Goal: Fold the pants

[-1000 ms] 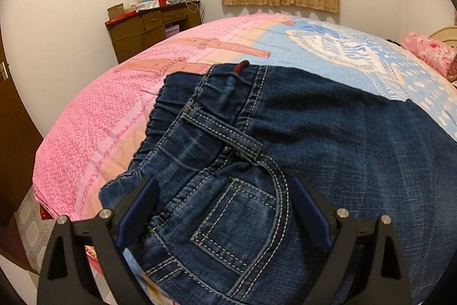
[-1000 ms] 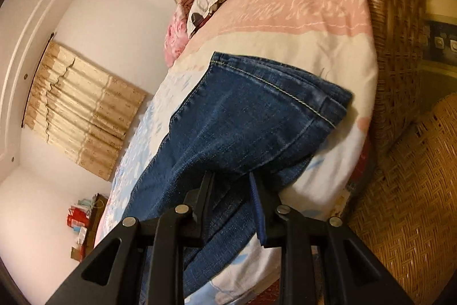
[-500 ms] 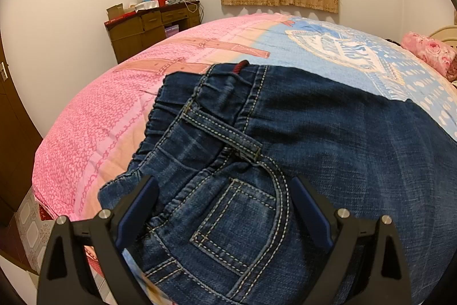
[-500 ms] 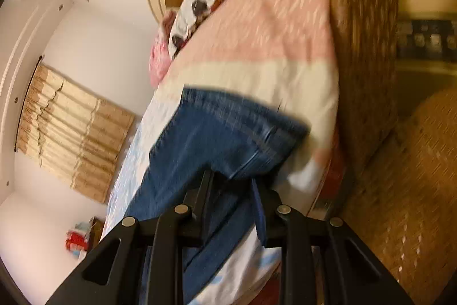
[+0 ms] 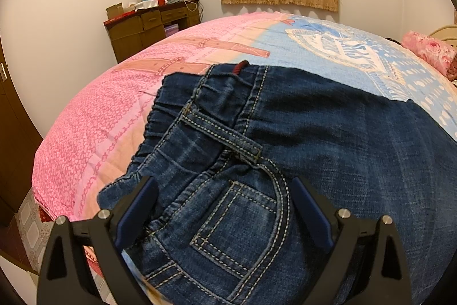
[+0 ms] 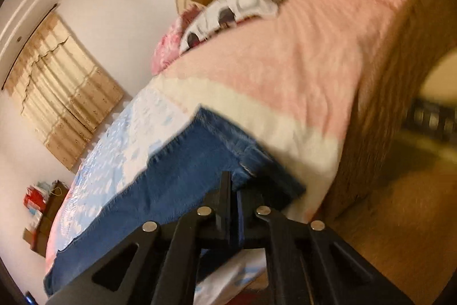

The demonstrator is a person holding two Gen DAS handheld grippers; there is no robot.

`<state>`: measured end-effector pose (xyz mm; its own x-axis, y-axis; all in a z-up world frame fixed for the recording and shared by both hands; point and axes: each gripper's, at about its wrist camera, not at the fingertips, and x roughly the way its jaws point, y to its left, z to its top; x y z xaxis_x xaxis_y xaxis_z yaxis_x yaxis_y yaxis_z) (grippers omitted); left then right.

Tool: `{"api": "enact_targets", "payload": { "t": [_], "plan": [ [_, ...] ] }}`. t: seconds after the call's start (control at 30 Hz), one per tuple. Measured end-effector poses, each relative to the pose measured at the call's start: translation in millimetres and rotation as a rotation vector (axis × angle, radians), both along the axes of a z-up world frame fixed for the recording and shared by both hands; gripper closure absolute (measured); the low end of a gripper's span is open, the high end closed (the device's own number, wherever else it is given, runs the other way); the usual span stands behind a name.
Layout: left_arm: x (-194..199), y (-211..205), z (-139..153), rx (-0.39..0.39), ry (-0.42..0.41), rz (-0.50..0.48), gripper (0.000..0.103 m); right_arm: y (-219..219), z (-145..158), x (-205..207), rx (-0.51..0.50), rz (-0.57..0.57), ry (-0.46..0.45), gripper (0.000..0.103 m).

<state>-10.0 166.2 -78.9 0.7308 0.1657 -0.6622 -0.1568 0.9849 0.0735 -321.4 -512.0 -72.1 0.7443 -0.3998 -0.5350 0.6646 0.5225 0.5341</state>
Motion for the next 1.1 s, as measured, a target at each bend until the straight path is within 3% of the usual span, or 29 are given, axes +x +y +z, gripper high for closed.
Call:
{"api": "enact_targets", "payload": {
  "t": [0.1,0.2,0.27,0.37,0.43,0.5,0.57,0.7,0.87,0.9,0.97,1.03,1.1],
  "plan": [
    [1.8,1.2,0.0,-0.002,-0.002,-0.001,0.006,-12.7,0.9,1.9,0.037,0.011,0.022,0.101],
    [2.4,0.8,-1.0,0.001,-0.002,-0.002,0.006,-21.4,-27.4,10.2,0.091,0.045,0.072,0.1],
    [2.9,1.2,-0.4,0.003,0.0,-0.005,0.006,-25.1,-48.9,-4.3,0.16,0.039,-0.033,0.099],
    [4.7,1.9,0.8,0.002,0.005,-0.003,0.006,-26.8,-56.5,-40.5,0.238,-0.066,-0.21,0.086],
    [5.3,1.6,0.8,0.003,0.003,0.004,0.005,-23.9,-57.0,-59.6,0.23,-0.139,-0.252,0.075],
    [5.0,1.0,0.4,0.006,0.002,0.006,0.005,-22.1,-57.2,-71.9,0.217,-0.17,-0.271,0.055],
    [4.9,0.7,0.8,0.006,0.004,0.009,0.005,-18.9,-57.4,-73.9,0.213,-0.162,-0.276,0.054],
    [4.0,0.4,1.8,0.005,0.008,0.012,0.005,-15.3,-59.5,-63.0,0.184,-0.136,-0.228,0.054],
    [1.7,0.2,2.2,0.003,0.008,0.014,0.005,-16.3,-60.4,-31.1,0.115,-0.11,-0.068,0.054],
    [1.0,0.2,2.2,0.003,0.008,0.013,0.005,-10.0,-56.3,-24.5,0.065,-0.121,0.008,0.054],
    [0.6,0.3,2.1,0.004,0.007,0.013,0.005,16.5,-36.1,-17.3,-0.138,-0.202,0.154,0.054],
    [0.8,0.4,1.9,0.005,0.008,0.014,0.005,31.2,-22.4,-18.5,-0.249,-0.202,0.131,0.054],
    [-0.2,0.0,2.1,0.008,0.007,0.015,0.005,31.2,-14.6,-14.2,-0.283,-0.146,0.116,0.054]
  ]
}}
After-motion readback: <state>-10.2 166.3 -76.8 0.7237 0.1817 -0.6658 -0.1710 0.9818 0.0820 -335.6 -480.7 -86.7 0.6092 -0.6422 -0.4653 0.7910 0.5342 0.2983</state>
